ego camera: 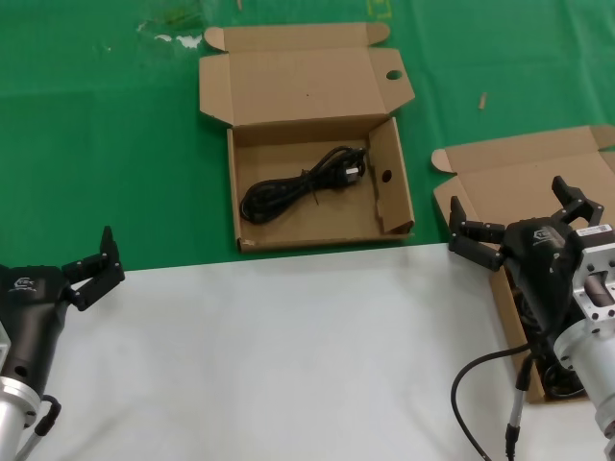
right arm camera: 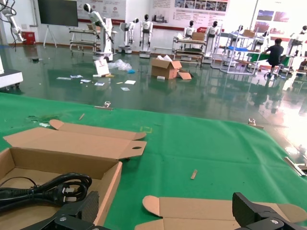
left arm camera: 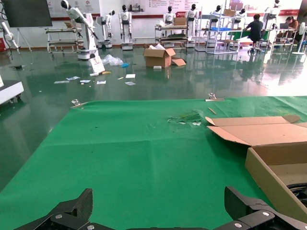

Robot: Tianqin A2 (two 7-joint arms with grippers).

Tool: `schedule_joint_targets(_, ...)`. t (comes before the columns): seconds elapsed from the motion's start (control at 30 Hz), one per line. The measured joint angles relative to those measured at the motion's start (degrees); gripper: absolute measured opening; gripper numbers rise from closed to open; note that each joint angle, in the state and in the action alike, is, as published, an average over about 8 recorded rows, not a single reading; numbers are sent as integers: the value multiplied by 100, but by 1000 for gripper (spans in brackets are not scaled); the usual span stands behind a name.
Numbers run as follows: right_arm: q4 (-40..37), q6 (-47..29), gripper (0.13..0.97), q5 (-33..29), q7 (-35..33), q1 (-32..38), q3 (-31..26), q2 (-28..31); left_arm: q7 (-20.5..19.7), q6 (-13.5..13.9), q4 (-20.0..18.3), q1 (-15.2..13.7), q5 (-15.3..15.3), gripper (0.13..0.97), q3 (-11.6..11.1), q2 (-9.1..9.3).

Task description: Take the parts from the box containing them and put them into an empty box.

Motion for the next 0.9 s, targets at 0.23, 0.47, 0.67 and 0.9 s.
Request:
schedule_joint_targets(0.23,0,0,966,0,0,0,0,0,0,0,0,0,0,966,0,0)
schedule_joint_targets(0.47,0,0,966,0,0,0,0,0,0,0,0,0,0,966,0,0)
schedule_joint_targets(0.67,0,0,966,0,0,0,0,0,0,0,0,0,0,966,0,0)
schedule_joint_targets(0.9,0,0,966,0,0,0,0,0,0,0,0,0,0,966,0,0)
